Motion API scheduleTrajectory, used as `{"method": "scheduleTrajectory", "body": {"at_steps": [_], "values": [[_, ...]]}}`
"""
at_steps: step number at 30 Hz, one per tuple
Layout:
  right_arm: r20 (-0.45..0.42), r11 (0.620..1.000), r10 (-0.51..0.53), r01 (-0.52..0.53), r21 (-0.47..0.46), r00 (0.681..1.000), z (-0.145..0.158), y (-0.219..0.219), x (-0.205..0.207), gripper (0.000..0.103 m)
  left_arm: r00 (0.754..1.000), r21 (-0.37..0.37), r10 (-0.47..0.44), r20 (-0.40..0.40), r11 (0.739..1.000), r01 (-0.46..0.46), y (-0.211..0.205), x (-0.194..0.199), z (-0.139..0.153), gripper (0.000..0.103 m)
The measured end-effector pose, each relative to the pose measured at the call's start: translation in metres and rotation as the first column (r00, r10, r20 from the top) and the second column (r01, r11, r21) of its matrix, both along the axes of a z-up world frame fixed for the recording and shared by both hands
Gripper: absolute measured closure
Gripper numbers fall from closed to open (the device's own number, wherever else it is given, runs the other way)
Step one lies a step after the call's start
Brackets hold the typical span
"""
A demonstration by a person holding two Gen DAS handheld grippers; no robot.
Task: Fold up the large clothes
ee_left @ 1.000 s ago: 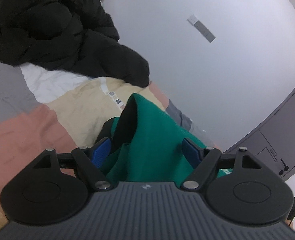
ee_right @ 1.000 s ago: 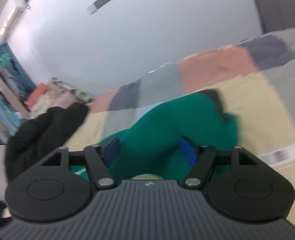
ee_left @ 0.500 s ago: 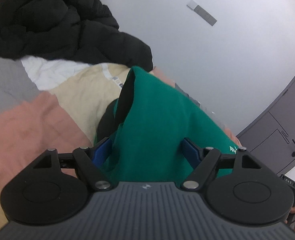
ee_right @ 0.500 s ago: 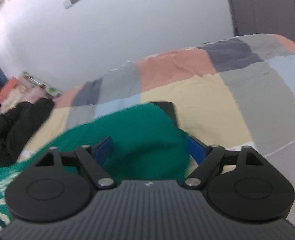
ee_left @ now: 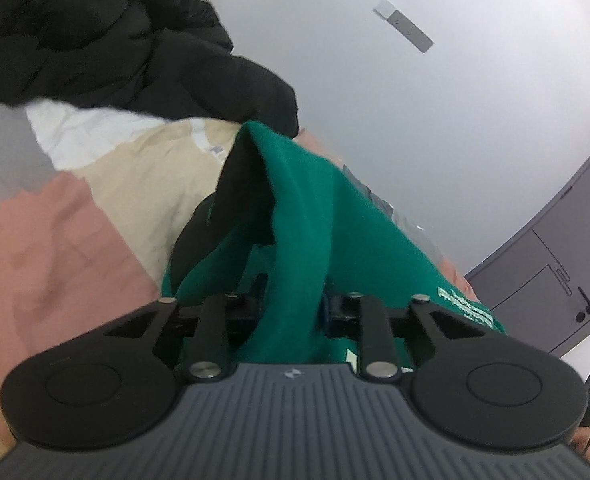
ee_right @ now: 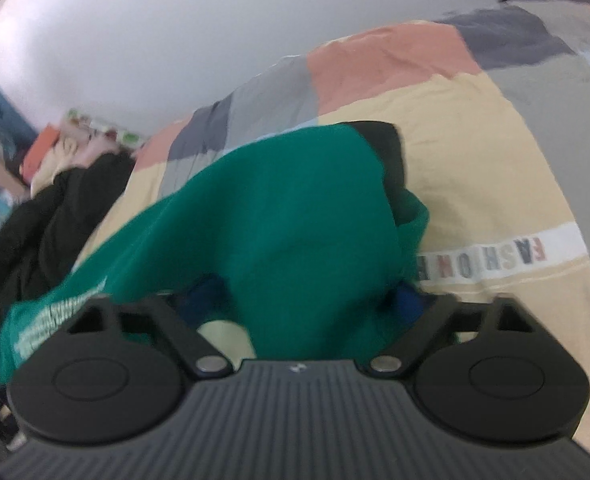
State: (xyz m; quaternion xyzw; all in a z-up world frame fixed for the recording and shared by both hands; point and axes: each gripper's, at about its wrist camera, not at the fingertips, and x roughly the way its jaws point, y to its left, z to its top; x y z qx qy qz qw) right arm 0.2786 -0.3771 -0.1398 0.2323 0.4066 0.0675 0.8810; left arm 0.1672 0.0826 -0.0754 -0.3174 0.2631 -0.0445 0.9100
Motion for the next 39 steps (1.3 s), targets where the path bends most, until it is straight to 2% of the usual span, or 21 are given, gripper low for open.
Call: {"method": "scheduleTrajectory", "body": {"at_steps": [1,3,4,7,12,16,21,25,30,34,36,37,38,39], "values": [[0.006,1.0,0.007,-0.007,-0.023,1.0,0.001,0.005,0.0,0.056,1.0,-0.022,0.002,0.009,1.0,-0.002,0.002,0.0,0.003,0.08],[0.042,0.999,-0.004,0.007,-0.052,0.999,0.006,0.01,-0.004,0.073,1.0,-0.053,0.006,0.027,0.999,-0.004,0.006,0.001,0.009,0.082],[0.077,0.998,-0.027,0.031,-0.046,0.997,0.01,0.011,-0.009,0.079,0.999,-0.067,0.011,0.04,0.998,-0.008,0.009,0.003,0.013,0.083],[0.169,0.997,-0.068,0.071,-0.015,0.983,0.025,0.01,-0.016,0.085,0.998,-0.079,0.026,0.065,0.997,-0.021,0.015,0.017,0.028,0.083],[0.202,0.989,-0.145,0.14,0.04,0.969,0.028,0.003,0.006,0.087,0.994,-0.02,0.034,0.104,0.999,-0.032,0.009,0.06,0.046,0.083],[0.205,0.985,-0.173,0.169,0.037,0.963,0.023,0.005,0.035,0.087,0.994,0.05,0.037,0.105,0.998,-0.042,0.0,0.1,0.041,0.083],[0.242,0.986,-0.157,0.166,-0.016,0.958,0.009,0.015,0.067,0.087,0.997,0.02,0.052,0.049,0.998,-0.053,0.01,0.147,0.014,0.082],[0.233,0.986,-0.144,0.16,-0.053,0.962,-0.009,0.025,0.091,0.086,0.998,0.003,0.063,0.011,0.998,-0.063,0.016,0.177,-0.007,0.082],[0.208,0.985,-0.116,0.139,-0.099,0.971,-0.029,0.03,0.113,0.084,0.998,0.015,0.054,-0.044,0.998,-0.053,0.017,0.208,-0.028,0.08],[0.198,0.985,-0.125,0.146,-0.096,0.972,-0.041,0.032,0.122,0.084,0.998,0.004,0.042,-0.042,0.999,-0.042,0.018,0.215,-0.034,0.079],[0.206,0.983,-0.125,0.149,-0.105,0.971,-0.041,0.035,0.122,0.083,0.999,0.021,0.037,-0.033,0.999,-0.037,0.017,0.211,-0.03,0.074],[0.206,0.983,-0.127,0.15,-0.102,0.97,-0.04,0.035,0.121,0.083,0.999,0.035,0.04,-0.034,0.999,-0.039,0.016,0.208,-0.027,0.062],[0.207,0.984,-0.129,0.151,-0.095,0.97,-0.039,0.034,0.12,0.083,0.999,0.05,0.039,-0.028,0.998,-0.038,0.016,0.203,-0.022,0.046],[0.208,0.985,-0.13,0.151,-0.086,0.969,-0.038,0.032,0.118,0.082,0.999,0.062,0.034,-0.02,0.998,-0.033,0.015,0.198,-0.017,0.04]]}}
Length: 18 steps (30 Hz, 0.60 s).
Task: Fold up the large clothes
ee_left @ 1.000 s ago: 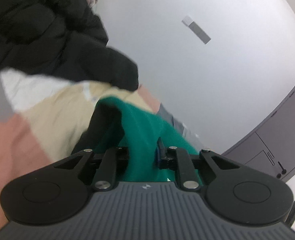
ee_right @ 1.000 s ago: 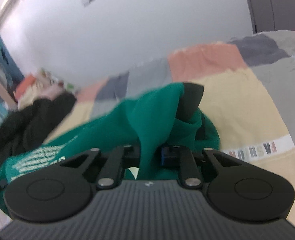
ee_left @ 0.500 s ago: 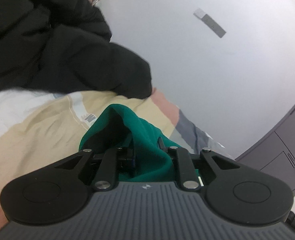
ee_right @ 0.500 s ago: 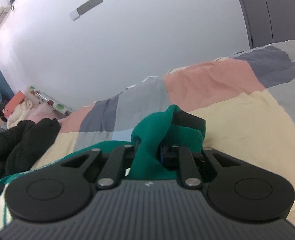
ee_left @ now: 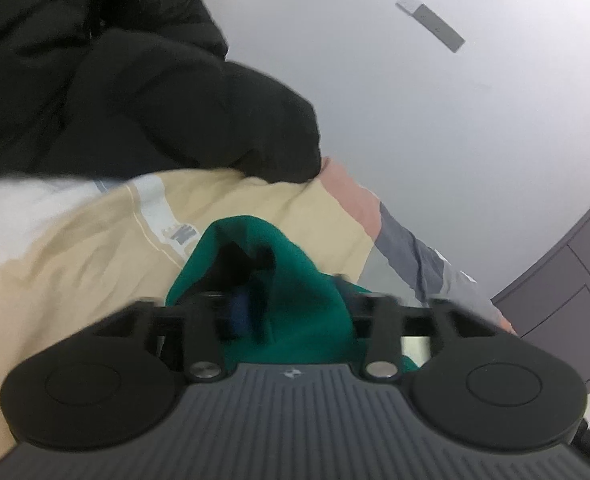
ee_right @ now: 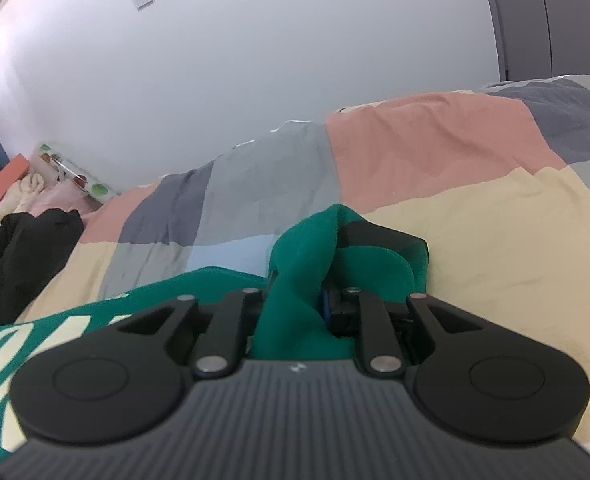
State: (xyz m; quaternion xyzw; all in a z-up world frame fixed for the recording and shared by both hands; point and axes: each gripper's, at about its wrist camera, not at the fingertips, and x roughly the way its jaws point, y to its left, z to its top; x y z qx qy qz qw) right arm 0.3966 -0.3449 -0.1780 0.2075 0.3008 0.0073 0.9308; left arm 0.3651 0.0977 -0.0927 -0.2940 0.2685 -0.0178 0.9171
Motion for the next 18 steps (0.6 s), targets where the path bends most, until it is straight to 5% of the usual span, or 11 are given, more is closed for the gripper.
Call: {"method": "scheduleTrajectory", "body": {"at_steps": [6,8,10,18], "values": [[-0.002,0.998,-0.002,0.002,0.059,1.0,0.017,-0.011,-0.017,0.074,0.998,0.009,-0.015,0.063,1.0,0.014,0.0,-0.06,0.031,0.032],[0.006,0.997,0.004,-0.004,0.077,1.0,0.026,-0.015,-0.028,0.062,0.997,0.017,-0.022,0.071,1.0,0.021,-0.002,-0.084,0.038,0.032],[0.026,0.996,0.017,-0.019,0.09,1.0,0.036,-0.018,-0.042,0.038,0.997,0.039,-0.033,0.069,0.999,0.03,-0.007,-0.104,0.044,0.032],[0.107,0.99,0.118,-0.125,0.058,0.987,0.071,-0.012,-0.106,0.036,0.986,0.099,-0.125,0.109,0.988,0.115,-0.045,-0.138,0.061,0.032]]}}
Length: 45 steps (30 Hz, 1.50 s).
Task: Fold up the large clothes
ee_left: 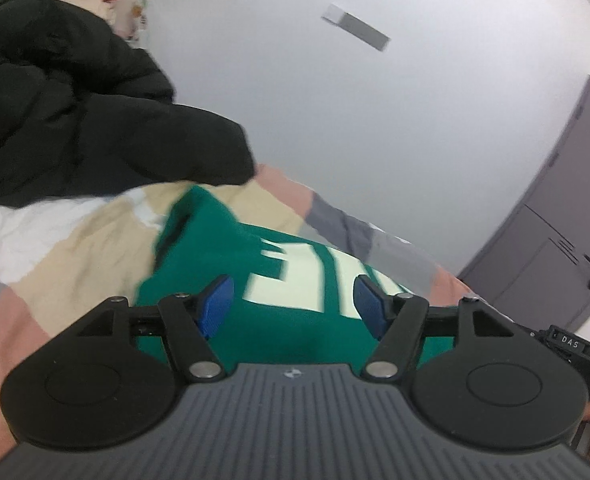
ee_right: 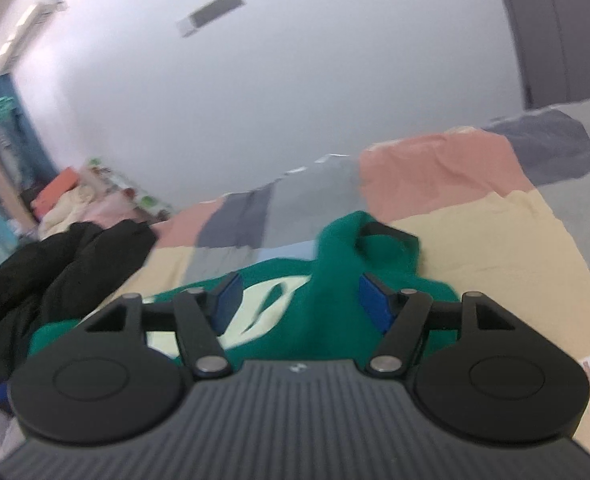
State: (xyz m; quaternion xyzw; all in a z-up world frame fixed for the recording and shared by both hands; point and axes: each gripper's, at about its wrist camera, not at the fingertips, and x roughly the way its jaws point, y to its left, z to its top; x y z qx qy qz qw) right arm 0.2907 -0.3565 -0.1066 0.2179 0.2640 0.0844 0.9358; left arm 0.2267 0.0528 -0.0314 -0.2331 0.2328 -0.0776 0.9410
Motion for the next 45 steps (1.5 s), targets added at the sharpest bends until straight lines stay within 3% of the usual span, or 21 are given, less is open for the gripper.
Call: {"method": "scheduleTrajectory", "body": {"at_steps": [5,10,15,20,29,34,38,42,45], "values": [[0.015,0.996,0.091,-0.091,-0.008,0.996,0.001,0.027,-0.01,0.037,0.998,0.071,-0.061,0.0,0.996,0.061,-0.032,0.006,-0.011,0.032],[-0.037,0.985,0.159,-0.161,-0.067,0.987,-0.017,0.058,0.005,0.048,0.996,0.199,-0.088,-0.004,0.976,0.087,-0.048,0.015,-0.027,0.033],[-0.093,0.974,0.194,-0.203,-0.1,0.977,-0.037,0.071,0.016,0.048,0.991,0.189,-0.104,-0.09,0.975,0.12,-0.042,0.031,-0.048,0.035],[-0.156,0.949,0.223,-0.251,-0.19,0.962,-0.053,0.087,0.019,0.049,0.983,0.18,-0.107,-0.149,0.975,0.134,-0.041,0.043,-0.066,0.035],[-0.178,0.951,0.213,-0.246,-0.19,0.961,-0.062,0.088,0.017,0.048,0.982,0.181,-0.098,-0.16,0.975,0.127,-0.045,0.045,-0.076,0.035],[-0.192,0.959,0.205,-0.236,-0.157,0.96,-0.06,0.084,0.02,0.048,0.983,0.149,-0.08,-0.167,0.983,0.106,-0.042,0.04,-0.072,0.035],[-0.202,0.976,0.189,-0.206,-0.065,0.961,-0.055,0.072,0.011,0.047,0.986,0.11,-0.057,-0.157,0.991,0.074,-0.038,0.029,-0.065,0.034],[-0.205,0.985,0.148,-0.126,0.115,0.968,-0.052,0.052,-0.005,0.047,0.984,-0.039,-0.025,-0.174,0.999,0.019,-0.023,0.012,-0.06,0.029],[-0.225,0.954,0.135,-0.065,0.292,0.965,-0.056,0.037,-0.018,0.047,0.978,-0.214,0.037,-0.207,0.973,-0.082,-0.006,-0.007,-0.065,0.015]]}}
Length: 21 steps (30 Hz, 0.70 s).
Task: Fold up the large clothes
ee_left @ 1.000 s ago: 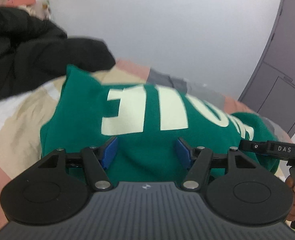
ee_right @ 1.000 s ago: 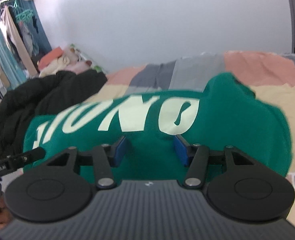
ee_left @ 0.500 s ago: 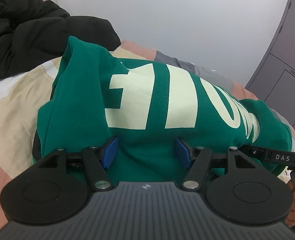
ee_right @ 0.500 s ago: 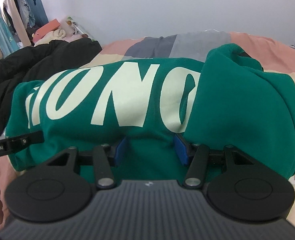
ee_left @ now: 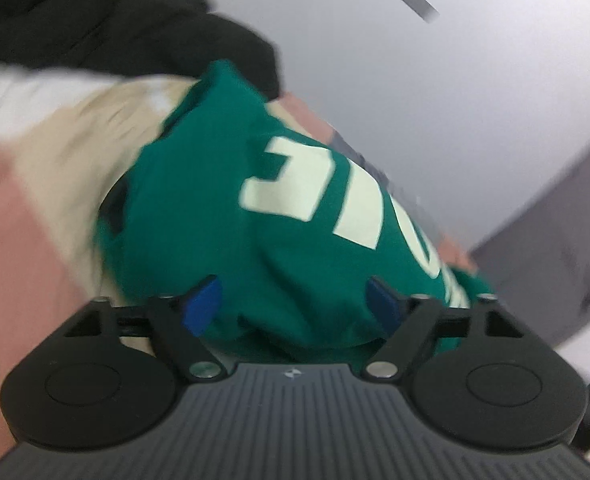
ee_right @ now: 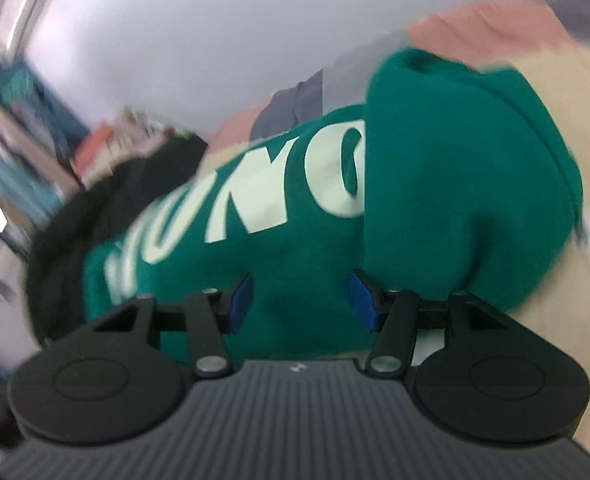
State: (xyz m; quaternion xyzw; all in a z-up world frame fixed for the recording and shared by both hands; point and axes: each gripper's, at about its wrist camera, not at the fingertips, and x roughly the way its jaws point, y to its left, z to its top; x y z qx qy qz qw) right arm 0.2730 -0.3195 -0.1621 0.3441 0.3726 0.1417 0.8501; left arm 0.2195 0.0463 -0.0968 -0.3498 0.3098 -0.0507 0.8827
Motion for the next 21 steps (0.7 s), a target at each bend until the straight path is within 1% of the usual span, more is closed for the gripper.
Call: {"method": "scheduleTrajectory", "body": {"at_steps": [2,3,4,5,6,8,9,10,12,15,16,18,20,21], "values": [[-0.053,0.992,-0.026,0.032,0.122,0.998,-0.008,-0.007,-0.008,0.039,1.0,-0.131,0.007,-0.022,0.991,-0.009,0.008,-0.008,-0.01,0.012],[-0.081,0.979,-0.036,0.051,0.198,0.996,-0.016,-0.011,-0.013,0.023,1.0,-0.178,0.006,-0.031,0.984,-0.011,0.011,-0.01,-0.014,0.011],[-0.105,0.966,-0.045,0.07,0.25,0.993,-0.022,-0.012,-0.017,0.011,0.999,-0.234,0.009,-0.047,0.972,-0.02,0.013,-0.011,-0.021,0.01],[-0.142,0.949,-0.057,0.098,0.3,0.988,-0.03,-0.014,-0.02,0.009,0.997,-0.299,0.013,-0.072,0.954,-0.034,0.016,-0.01,-0.03,0.008],[-0.177,0.935,-0.064,0.121,0.333,0.982,-0.037,-0.014,-0.02,0.009,0.996,-0.346,0.015,-0.092,0.937,-0.046,0.018,-0.009,-0.037,0.008],[-0.231,0.906,-0.083,0.17,0.389,0.969,-0.052,-0.014,-0.018,0.009,0.992,-0.458,0.02,-0.127,0.886,-0.077,0.023,-0.003,-0.057,0.008],[-0.237,0.892,-0.092,0.185,0.411,0.967,-0.058,-0.014,-0.016,0.009,0.99,-0.495,0.023,-0.139,0.864,-0.09,0.027,0.002,-0.066,0.007],[-0.244,0.876,-0.104,0.205,0.436,0.964,-0.065,-0.013,-0.014,0.01,0.988,-0.52,0.027,-0.154,0.848,-0.104,0.028,0.004,-0.073,0.007],[-0.268,0.847,-0.146,0.26,0.464,0.952,-0.077,-0.013,-0.009,0.01,0.983,-0.574,0.042,-0.176,0.807,-0.138,0.028,0.007,-0.087,0.006],[-0.29,0.809,-0.23,0.348,0.473,0.929,-0.092,-0.015,-0.005,0.01,0.983,-0.64,0.079,-0.165,0.749,-0.168,0.033,0.013,-0.103,0.006],[-0.286,0.798,-0.255,0.368,0.478,0.924,-0.094,-0.017,-0.005,0.01,0.983,-0.653,0.095,-0.16,0.736,-0.177,0.035,0.015,-0.105,0.006],[-0.263,0.77,-0.32,0.411,0.487,0.91,-0.095,-0.023,-0.006,0.01,0.978,-0.682,0.143,-0.149,0.702,-0.207,0.042,0.015,-0.109,0.006],[-0.247,0.755,-0.361,0.437,0.489,0.899,-0.094,-0.025,-0.006,0.01,0.973,-0.707,0.187,-0.137,0.669,-0.228,0.047,0.015,-0.112,0.006],[-0.238,0.75,-0.377,0.446,0.488,0.895,-0.093,-0.027,-0.006,0.01,0.972,-0.717,0.197,-0.128,0.658,-0.228,0.049,0.016,-0.112,0.006]]}}
